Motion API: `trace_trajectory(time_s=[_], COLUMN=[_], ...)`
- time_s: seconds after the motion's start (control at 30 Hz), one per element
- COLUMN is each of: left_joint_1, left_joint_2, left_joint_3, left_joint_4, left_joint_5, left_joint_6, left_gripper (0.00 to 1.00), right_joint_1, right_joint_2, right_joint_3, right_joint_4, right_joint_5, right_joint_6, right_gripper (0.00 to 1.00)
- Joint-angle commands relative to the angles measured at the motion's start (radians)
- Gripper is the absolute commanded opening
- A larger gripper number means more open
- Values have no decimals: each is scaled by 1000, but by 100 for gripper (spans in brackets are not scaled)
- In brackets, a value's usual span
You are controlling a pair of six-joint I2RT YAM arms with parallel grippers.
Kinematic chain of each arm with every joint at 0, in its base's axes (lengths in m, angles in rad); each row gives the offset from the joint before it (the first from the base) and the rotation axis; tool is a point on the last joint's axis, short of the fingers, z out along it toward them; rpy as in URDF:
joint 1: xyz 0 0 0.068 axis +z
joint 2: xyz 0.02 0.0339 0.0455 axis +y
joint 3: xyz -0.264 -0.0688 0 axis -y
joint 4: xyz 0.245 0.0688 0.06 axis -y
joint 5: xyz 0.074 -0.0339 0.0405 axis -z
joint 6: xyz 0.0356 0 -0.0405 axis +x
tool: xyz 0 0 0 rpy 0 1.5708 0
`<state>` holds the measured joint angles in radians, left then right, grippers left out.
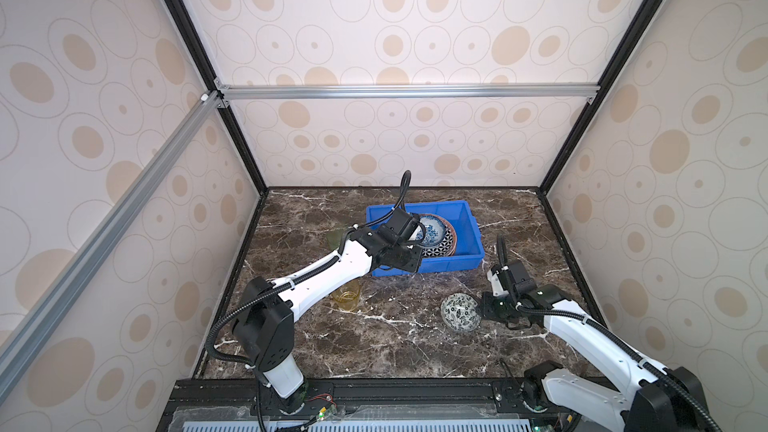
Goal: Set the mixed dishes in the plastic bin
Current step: 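Move the left gripper toward the green-leaf bowl while the right gripper grasps its rim, then hold the leaf bowl with the right gripper while the left gripper approaches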
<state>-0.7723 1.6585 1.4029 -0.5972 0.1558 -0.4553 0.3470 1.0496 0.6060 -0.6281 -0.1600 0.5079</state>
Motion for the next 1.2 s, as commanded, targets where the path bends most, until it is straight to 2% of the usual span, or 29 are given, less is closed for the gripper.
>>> trace_trajectory(time_s=[0.0, 1.17], left_joint_1=[-11, -25], left_joint_2=[-37, -36], left_joint_3=[-7, -75], left_joint_4=[12, 48], left_joint_5=[7, 39], left_joint_6=[-8, -17], left_gripper=[20, 19], right_joint_1=[3, 3], right_joint_2=[15, 94], right_joint_3=[-12, -3], right_joint_4=[13, 45], right_joint_5=[7, 10], right_joint_6=[-1, -11], right_gripper=[29, 19])
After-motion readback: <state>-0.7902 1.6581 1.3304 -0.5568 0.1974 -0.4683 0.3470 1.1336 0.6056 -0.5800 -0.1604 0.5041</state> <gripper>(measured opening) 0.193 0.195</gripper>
